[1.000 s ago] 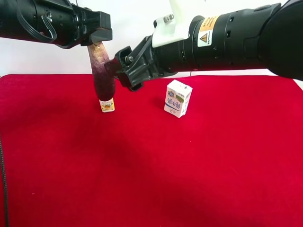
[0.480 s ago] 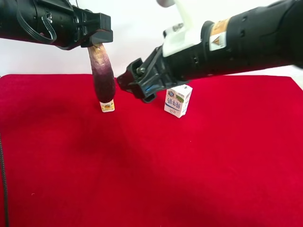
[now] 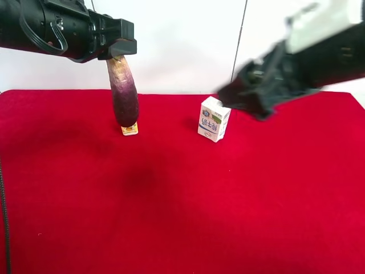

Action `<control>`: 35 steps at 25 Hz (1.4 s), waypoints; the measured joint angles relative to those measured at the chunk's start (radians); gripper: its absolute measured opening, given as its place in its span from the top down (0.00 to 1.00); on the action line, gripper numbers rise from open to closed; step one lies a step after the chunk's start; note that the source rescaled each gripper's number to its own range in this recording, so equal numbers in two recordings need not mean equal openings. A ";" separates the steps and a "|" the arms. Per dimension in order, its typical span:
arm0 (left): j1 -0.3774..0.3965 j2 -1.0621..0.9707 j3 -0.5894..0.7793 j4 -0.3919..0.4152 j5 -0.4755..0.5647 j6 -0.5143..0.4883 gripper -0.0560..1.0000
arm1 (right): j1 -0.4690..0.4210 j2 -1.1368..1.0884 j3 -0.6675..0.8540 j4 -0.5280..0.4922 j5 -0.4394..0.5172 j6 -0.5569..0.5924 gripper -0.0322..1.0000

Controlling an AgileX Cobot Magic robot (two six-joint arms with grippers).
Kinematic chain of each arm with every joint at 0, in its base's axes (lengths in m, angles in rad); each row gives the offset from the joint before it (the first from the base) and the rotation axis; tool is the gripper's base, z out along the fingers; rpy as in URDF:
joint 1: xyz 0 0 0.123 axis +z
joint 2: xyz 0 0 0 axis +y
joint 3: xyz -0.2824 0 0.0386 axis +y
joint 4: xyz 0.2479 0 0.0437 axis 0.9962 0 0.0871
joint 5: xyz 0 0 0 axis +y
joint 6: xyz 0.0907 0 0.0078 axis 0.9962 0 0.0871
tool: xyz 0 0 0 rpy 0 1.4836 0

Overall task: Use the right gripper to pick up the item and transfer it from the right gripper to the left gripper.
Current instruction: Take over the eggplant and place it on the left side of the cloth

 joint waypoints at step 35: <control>0.000 0.000 0.000 0.021 0.074 0.003 0.94 | 0.000 -0.881 0.416 0.224 0.368 -0.042 0.38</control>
